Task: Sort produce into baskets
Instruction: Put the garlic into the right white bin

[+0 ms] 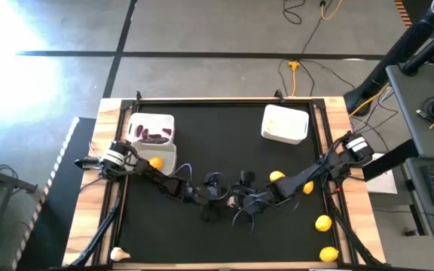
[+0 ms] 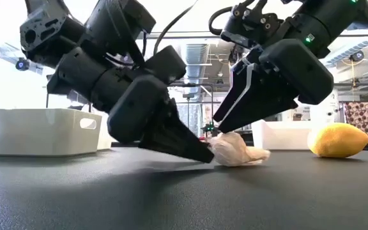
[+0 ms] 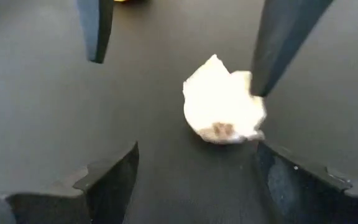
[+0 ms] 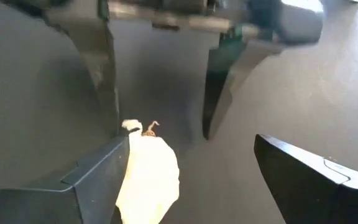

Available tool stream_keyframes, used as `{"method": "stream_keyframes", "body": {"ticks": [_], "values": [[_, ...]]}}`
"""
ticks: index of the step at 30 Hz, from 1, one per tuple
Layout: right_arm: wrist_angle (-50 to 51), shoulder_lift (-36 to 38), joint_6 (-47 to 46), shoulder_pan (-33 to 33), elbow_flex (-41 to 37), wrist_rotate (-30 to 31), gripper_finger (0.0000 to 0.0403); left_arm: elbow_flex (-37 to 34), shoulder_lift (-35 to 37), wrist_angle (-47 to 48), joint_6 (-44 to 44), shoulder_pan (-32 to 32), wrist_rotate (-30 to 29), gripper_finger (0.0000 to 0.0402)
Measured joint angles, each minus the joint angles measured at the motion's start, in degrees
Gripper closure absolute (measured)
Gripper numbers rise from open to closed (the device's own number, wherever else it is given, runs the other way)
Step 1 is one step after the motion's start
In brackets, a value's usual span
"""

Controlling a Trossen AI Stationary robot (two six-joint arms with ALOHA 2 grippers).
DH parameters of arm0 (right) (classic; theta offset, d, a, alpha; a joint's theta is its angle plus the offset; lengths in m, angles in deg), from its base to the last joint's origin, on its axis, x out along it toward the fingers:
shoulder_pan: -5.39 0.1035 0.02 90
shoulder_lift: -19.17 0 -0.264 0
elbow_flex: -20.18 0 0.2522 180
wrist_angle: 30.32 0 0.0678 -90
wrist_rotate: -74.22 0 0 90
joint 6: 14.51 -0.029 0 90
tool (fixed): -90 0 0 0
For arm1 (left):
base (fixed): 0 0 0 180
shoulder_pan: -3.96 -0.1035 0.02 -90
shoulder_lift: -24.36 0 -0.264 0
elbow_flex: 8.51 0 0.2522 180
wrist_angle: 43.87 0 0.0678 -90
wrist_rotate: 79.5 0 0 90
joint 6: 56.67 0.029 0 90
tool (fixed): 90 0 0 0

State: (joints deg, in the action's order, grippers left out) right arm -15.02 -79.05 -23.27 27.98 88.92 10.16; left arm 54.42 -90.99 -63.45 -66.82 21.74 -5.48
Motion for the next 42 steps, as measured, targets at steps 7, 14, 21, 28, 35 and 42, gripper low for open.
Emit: {"method": "stream_keyframes", "body": {"ticks": [7,14,21,28,35,42], "values": [[-0.1,-0.1,-0.7,-0.6,-0.6,-2.7,0.0065,-1.8,5.5,1.4,-0.7,0.4,-0.1,0.0092],[-0.6,-0.7,-5.6,-0.6,-1.4,-6.7,0.0079,-6.1,10.0,1.4,-0.6,0.4,-6.8,0.0092],[-0.4,-4.5,-5.6,-0.9,-1.3,-6.3,0.0103,-8.1,12.2,1.3,-1.3,0.4,-9.1,0.0092],[2.3,-3.3,-2.4,-1.0,-0.5,-6.4,0.0125,-8.5,11.9,1.3,-1.7,0.4,-9.1,0.0092],[16.7,2.2,0.4,-1.1,4.7,-5.8,0.0114,-8.6,11.6,1.3,-1.9,0.4,-9.1,0.0092],[18.7,1.5,-2.1,-1.3,4.5,-9.1,0.0084,-8.9,11.5,1.3,-2.6,0.4,-9.1,0.0092]]}}
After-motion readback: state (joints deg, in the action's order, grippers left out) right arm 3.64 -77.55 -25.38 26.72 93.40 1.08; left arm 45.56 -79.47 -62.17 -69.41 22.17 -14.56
